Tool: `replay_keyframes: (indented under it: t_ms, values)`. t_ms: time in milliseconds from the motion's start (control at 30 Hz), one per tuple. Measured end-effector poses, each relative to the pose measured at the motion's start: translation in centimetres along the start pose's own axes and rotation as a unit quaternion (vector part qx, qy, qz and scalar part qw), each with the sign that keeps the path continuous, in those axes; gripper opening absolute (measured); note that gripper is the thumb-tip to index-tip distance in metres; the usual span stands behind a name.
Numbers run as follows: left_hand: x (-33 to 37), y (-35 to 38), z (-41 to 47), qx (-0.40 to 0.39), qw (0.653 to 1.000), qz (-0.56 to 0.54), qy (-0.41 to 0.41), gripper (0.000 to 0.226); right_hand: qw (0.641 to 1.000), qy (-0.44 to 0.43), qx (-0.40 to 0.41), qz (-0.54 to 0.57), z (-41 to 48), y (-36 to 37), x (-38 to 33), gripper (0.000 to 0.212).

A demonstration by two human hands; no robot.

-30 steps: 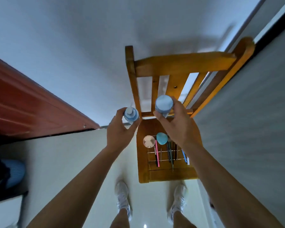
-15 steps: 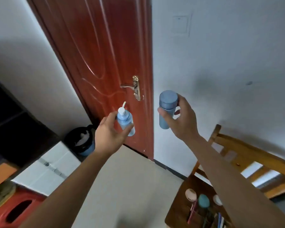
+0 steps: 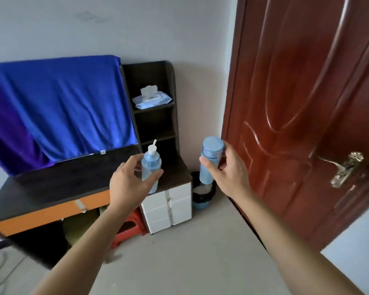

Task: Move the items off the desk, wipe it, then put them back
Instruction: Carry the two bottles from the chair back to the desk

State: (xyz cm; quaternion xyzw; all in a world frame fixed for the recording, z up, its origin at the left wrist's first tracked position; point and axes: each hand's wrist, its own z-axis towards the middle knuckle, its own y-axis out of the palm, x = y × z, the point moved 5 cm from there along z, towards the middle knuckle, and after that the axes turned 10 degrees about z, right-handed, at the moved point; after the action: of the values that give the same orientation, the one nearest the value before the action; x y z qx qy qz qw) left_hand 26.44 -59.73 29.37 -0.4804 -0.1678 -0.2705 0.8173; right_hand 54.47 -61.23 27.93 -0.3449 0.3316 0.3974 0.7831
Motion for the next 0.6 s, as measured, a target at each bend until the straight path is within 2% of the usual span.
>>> replay_keyframes:
  t_ms: [167,467,600]
  values:
    - [-5.1,0.8,5.2,0.015,0.999,-0.001,-0.041,0.056,0.999,-0.006,-0.052,-0.001,4.7,7.7,1.8,0.055]
    - [-12.1,10.0,17.7,0.008,0.992,-0.027,-0.125,0.044,0.995,0.013,-0.102,0.007,17.1,18.8,11.7,0.061]
    - [-15.5,10.7,23.9,0.029,0.986,-0.015,-0.162,0.040,0.988,0.006,-0.151,0.016,23.8,25.0,13.5,0.065]
